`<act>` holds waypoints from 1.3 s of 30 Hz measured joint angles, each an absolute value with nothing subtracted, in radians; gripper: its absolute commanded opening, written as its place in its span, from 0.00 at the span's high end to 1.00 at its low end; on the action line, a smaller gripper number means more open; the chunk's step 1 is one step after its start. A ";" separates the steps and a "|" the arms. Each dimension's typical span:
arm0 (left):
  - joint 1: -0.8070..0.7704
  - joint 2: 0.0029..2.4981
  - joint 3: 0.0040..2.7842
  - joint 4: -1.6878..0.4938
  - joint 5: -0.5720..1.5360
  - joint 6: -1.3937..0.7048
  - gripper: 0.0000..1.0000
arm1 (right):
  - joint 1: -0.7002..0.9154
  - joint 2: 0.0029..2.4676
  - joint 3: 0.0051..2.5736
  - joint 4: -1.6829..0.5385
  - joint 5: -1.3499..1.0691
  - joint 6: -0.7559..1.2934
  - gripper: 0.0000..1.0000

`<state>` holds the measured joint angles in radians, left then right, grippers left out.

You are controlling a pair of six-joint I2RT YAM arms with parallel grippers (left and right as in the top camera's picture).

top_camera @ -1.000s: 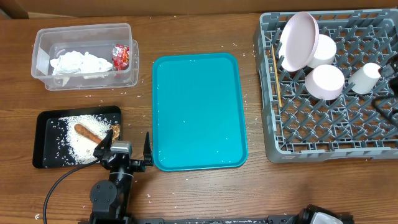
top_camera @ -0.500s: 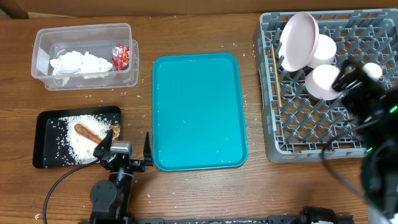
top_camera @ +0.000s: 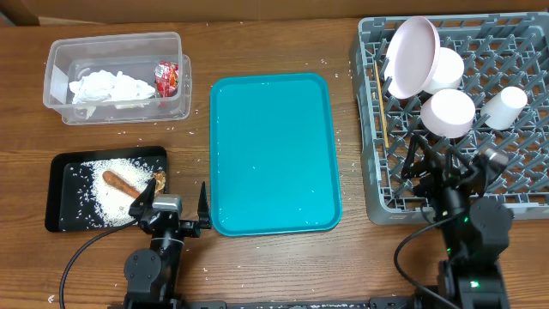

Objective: Sort waste into correct bins and load items into the dishwasher

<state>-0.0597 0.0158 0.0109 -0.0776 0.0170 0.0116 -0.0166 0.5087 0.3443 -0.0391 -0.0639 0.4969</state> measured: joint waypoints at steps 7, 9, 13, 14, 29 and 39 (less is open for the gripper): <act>-0.060 0.016 0.011 -0.078 0.017 0.012 0.00 | -0.016 0.422 0.173 0.116 -0.063 0.496 0.00; -0.060 0.016 0.011 -0.078 0.017 0.012 0.00 | -0.016 0.395 0.124 0.156 -0.063 0.496 0.00; -0.060 0.016 0.011 -0.078 0.017 0.012 0.00 | -0.013 0.335 0.056 0.166 -0.063 0.481 0.00; -0.060 0.016 0.011 -0.078 0.017 0.012 0.00 | -0.012 0.316 0.039 0.166 -0.064 0.473 0.00; -0.060 0.016 0.011 -0.078 0.015 0.012 0.00 | -0.011 0.062 0.019 -0.072 -0.071 0.275 0.00; -0.060 0.015 0.011 -0.078 0.014 0.012 0.00 | -0.011 0.013 0.019 -0.083 -0.070 0.169 0.00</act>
<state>-0.0597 0.0154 0.0109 -0.0780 0.0139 0.0116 -0.0113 0.0128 0.0185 -0.0826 -0.0704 0.1692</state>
